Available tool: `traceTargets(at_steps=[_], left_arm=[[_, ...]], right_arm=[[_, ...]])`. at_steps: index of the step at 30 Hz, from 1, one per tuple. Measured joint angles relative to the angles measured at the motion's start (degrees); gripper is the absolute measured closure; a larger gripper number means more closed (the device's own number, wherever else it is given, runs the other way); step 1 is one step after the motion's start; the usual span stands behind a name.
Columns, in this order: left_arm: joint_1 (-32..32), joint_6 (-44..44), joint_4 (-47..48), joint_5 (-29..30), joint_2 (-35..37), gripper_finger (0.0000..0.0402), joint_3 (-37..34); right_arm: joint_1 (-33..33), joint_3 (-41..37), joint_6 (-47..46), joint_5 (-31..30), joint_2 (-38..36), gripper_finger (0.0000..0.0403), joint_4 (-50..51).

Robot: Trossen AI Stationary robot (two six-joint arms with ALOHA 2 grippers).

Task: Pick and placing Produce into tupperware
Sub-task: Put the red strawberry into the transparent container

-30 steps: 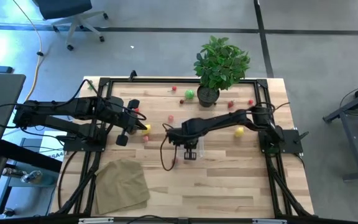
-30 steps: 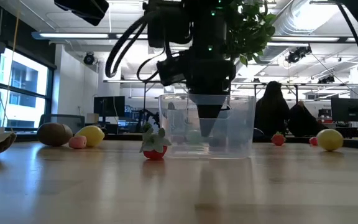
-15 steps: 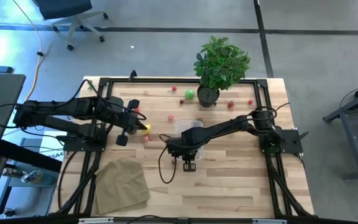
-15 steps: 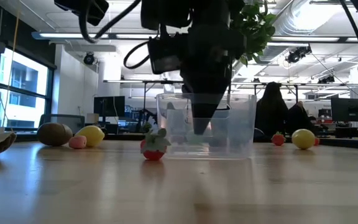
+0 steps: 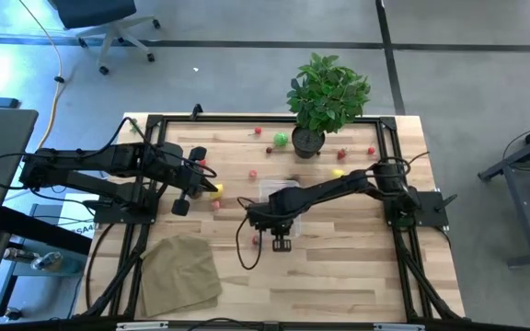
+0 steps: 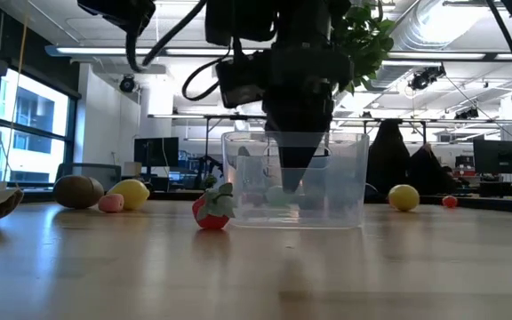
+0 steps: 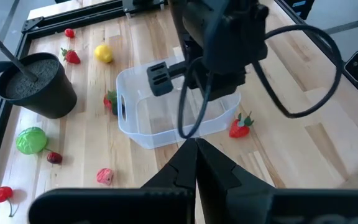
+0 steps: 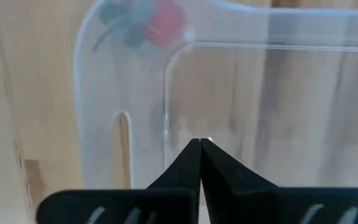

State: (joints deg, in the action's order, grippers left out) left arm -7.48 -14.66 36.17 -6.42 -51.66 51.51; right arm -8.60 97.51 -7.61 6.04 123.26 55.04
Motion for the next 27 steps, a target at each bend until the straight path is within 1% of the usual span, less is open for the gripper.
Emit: traceTargets(at_steps=[2,7,14,21,24,27], left_arm=[[0.0,0.0,0.0,0.0,0.0,0.0401,0.0],[0.0,0.0,0.0,0.0,0.0,0.0401,0.0],[0.0,0.0,0.0,0.0,0.0,0.0401,0.0],[0.0,0.0,0.0,0.0,0.0,0.0401,0.0],[0.0,0.0,0.0,0.0,0.0,0.0401,0.0],[0.0,0.0,0.0,0.0,0.0,0.0401,0.0]], right_arm=[[0.4,0.0,0.0,-0.2,-0.9,0.0403,0.2],[1.3,0.0,0.4,-3.9,-5.2,0.0403,1.4],[3.1,0.0,1.6,-6.5,-14.1,0.0403,3.5],[4.7,-0.3,0.6,-11.2,-22.7,0.0402,5.0],[5.4,-4.0,-1.2,-11.9,-27.4,0.0402,3.0],[6.0,-12.0,-3.8,-12.0,-33.8,0.0402,-1.8]])
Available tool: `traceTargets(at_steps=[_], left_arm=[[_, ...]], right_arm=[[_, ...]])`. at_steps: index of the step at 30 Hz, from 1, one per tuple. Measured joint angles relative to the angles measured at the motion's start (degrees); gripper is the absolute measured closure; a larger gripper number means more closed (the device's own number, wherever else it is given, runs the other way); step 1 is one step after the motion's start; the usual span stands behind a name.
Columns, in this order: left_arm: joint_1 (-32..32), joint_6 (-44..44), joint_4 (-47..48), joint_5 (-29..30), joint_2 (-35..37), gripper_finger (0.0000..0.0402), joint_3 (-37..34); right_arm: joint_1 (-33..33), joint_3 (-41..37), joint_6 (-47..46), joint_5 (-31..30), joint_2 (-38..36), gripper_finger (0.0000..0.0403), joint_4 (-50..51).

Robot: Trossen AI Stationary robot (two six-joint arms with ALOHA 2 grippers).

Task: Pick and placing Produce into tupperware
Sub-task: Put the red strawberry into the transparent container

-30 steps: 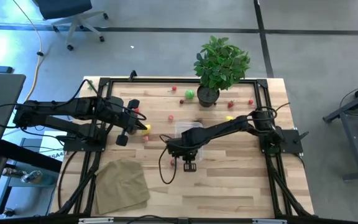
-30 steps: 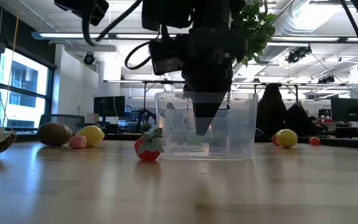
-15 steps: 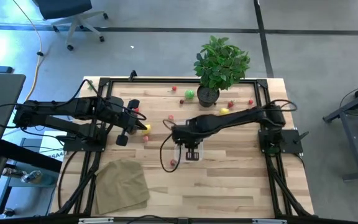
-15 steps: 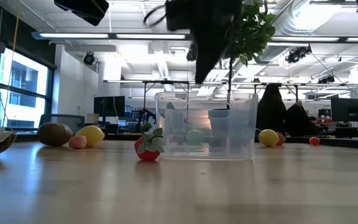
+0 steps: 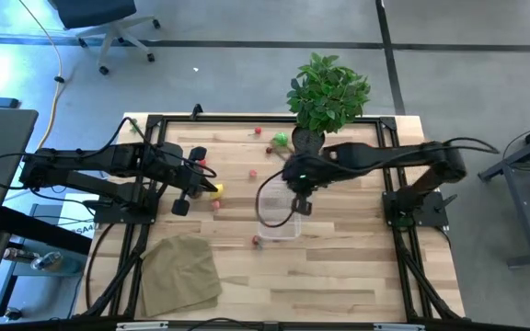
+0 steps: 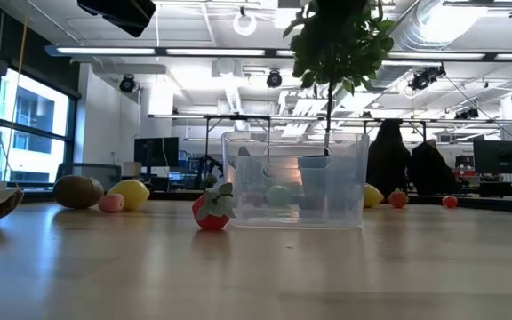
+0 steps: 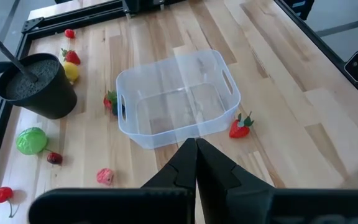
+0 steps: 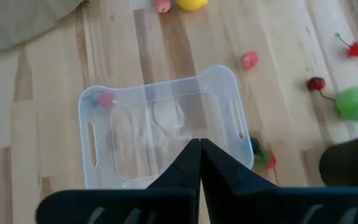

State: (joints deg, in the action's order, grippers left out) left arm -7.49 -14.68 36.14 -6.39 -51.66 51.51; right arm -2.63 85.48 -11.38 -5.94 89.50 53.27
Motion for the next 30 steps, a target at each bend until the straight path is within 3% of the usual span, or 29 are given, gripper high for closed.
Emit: traceTargets(at_steps=[7,12,17,22,26,30], left_arm=[[0.0,0.0,0.0,0.0,0.0,0.0401,0.0],[0.0,0.0,0.0,0.0,0.0,0.0401,0.0],[0.0,0.0,0.0,0.0,0.0,0.0401,0.0],[0.0,0.0,0.0,0.0,0.0,0.0401,0.0],[0.0,0.0,0.0,0.0,0.0,0.0401,0.0],[0.0,0.0,0.0,0.0,0.0,0.0401,0.0]], right_arm=[[0.8,-22.0,-8.8,-0.4,-17.5,0.0402,-8.1],[0.8,-30.6,-14.5,-2.7,-28.7,0.0402,-7.6],[2.6,-34.4,-18.9,-5.5,-37.5,0.0402,-3.6],[4.8,-35.0,-20.3,-7.6,-41.3,0.0394,2.8],[7.0,-35.0,-20.9,-8.1,-41.7,0.0353,4.2],[9.9,-35.0,-31.2,-13.9,-40.7,0.0301,5.5]])
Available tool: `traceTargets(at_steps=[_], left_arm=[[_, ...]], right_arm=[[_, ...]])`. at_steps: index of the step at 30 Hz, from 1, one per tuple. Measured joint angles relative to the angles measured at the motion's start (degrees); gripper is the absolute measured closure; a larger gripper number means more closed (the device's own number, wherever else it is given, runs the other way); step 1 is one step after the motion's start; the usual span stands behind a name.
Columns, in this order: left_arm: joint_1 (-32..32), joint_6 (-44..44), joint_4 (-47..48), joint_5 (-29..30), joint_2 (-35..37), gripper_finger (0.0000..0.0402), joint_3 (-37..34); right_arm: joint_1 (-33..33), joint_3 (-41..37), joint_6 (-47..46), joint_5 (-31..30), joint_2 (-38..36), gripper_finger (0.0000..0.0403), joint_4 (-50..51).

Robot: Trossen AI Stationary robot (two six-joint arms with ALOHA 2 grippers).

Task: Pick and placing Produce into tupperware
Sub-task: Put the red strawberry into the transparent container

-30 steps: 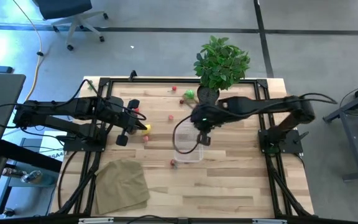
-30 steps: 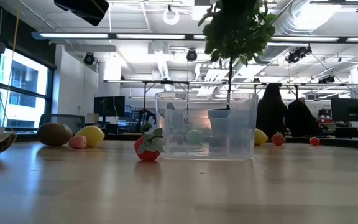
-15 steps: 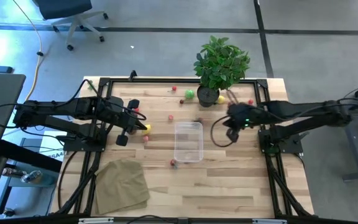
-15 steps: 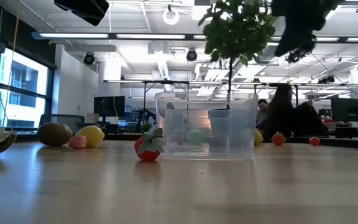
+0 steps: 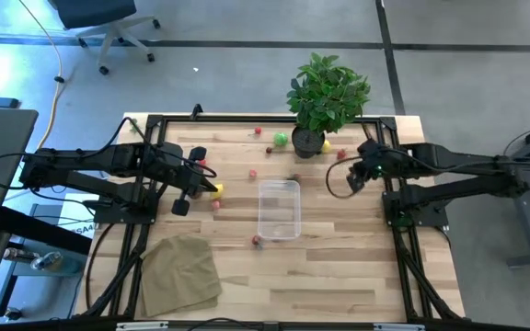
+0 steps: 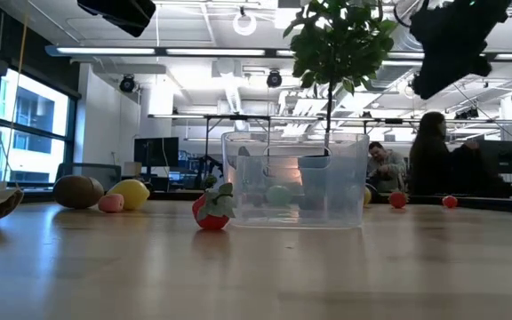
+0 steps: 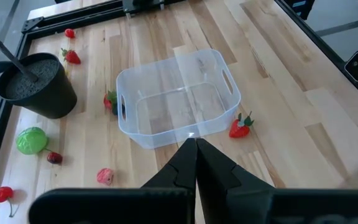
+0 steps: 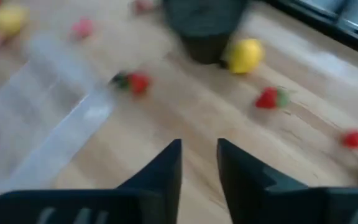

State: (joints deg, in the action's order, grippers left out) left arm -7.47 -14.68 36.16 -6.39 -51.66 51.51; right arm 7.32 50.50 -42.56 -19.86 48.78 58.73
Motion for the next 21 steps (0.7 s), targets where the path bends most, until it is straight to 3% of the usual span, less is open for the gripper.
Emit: traceTargets(at_steps=[5,15,21], left_arm=[[0.0,0.0,0.0,0.0,0.0,0.0401,0.0],[0.0,0.0,0.0,0.0,0.0,0.0401,0.0],[0.0,0.0,0.0,0.0,0.0,0.0401,0.0]], right_arm=[[5.4,0.0,-12.6,-1.1,2.6,0.0267,2.2],[14.0,0.0,-10.5,1.3,9.5,0.0261,2.0],[14.6,0.0,-16.2,0.4,14.9,0.0261,-0.8]])
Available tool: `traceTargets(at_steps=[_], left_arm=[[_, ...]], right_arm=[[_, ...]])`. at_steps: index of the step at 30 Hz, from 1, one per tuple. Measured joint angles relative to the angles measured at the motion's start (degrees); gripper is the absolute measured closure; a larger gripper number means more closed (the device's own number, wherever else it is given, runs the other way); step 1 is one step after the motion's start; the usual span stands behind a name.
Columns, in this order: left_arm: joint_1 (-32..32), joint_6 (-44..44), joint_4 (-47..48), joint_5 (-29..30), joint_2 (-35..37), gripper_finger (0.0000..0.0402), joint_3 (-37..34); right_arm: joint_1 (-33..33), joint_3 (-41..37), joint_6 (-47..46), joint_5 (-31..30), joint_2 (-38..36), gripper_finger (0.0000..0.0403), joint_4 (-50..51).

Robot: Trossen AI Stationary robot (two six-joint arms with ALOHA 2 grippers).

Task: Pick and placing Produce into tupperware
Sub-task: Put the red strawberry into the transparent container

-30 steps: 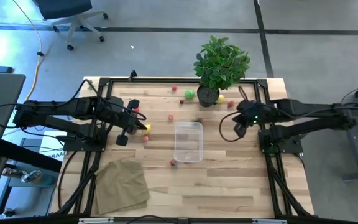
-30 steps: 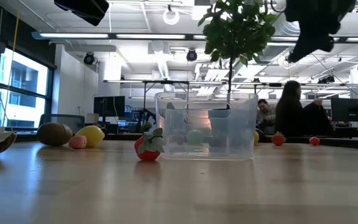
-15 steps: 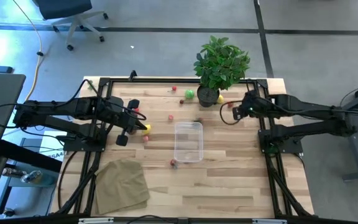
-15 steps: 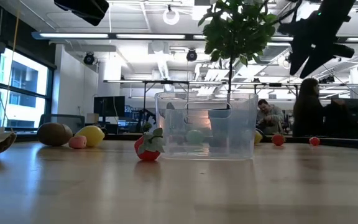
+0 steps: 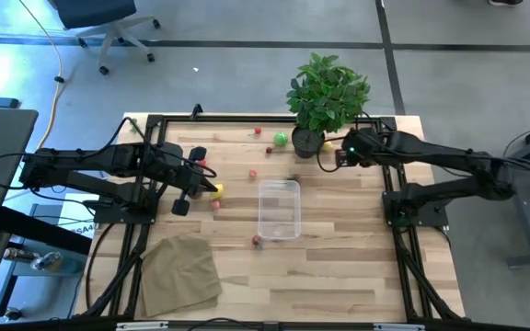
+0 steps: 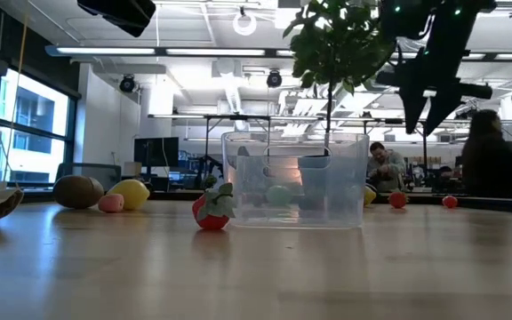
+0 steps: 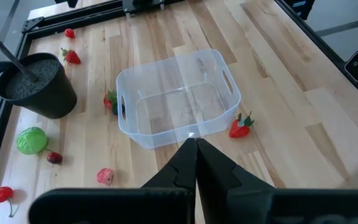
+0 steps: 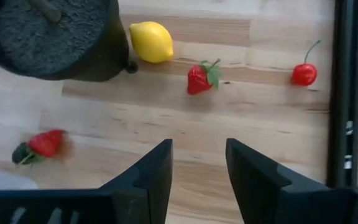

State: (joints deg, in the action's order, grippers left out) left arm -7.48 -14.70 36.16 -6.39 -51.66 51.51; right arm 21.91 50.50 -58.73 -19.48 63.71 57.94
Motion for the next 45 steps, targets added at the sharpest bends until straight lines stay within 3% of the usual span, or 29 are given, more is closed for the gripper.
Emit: traceTargets(at_steps=[6,19,26,35,45], left_arm=[[0.0,0.0,0.0,0.0,0.0,0.0401,0.0],[0.0,0.0,0.0,0.0,0.0,0.0401,0.0],[0.0,0.0,0.0,0.0,0.0,0.0401,0.0],[0.0,0.0,0.0,0.0,0.0,0.0401,0.0],[0.0,0.0,0.0,0.0,0.0,0.0401,0.0]], right_arm=[[-0.3,0.0,-4.6,-4.0,7.2,0.0261,-3.3],[-0.1,0.0,-11.4,-6.9,24.0,0.0261,-9.7],[0.2,-0.8,-12.3,-9.7,24.3,0.0261,-11.2],[0.6,-16.2,-15.9,-5.9,18.0,0.0261,-30.8],[1.7,-18.8,-16.7,-12.6,15.0,0.026,-33.2]])
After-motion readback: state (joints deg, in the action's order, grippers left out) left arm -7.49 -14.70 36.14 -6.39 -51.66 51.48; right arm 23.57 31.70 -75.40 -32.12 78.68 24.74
